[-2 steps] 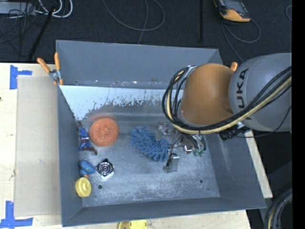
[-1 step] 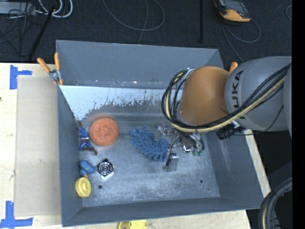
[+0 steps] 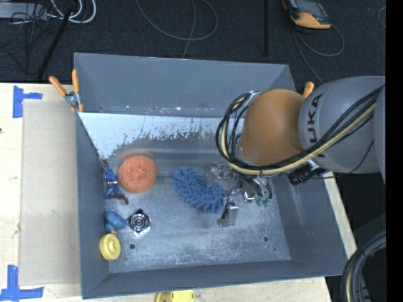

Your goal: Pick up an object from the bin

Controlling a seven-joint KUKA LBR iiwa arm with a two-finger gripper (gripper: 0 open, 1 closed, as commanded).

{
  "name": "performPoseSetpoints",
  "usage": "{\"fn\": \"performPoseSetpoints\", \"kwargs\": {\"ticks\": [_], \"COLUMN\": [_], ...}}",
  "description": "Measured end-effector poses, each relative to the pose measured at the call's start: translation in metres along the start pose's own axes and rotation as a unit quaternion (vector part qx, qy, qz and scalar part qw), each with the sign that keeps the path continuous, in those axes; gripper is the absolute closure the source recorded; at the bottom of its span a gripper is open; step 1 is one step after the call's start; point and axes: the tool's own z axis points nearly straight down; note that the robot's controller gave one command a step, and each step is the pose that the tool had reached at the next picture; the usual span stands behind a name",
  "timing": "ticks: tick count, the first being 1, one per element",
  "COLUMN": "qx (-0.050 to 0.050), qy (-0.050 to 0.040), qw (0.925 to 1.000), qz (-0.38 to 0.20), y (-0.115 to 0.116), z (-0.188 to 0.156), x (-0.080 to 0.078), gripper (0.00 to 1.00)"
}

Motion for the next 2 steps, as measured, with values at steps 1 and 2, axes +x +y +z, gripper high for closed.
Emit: {"fn": "performPoseSetpoints", "kwargs": {"ticks": [1,2], "qx": [0.000,0.000], "qy": [0.0021,-0.0003], "qw": [0.9999,0.9937], "qz": [0.015,-0.112], "y": [0.025,0.038], "z": [-0.015,-0.012], "x": [-0.002,-0.008], "gripper": [0.00,0.00]}}
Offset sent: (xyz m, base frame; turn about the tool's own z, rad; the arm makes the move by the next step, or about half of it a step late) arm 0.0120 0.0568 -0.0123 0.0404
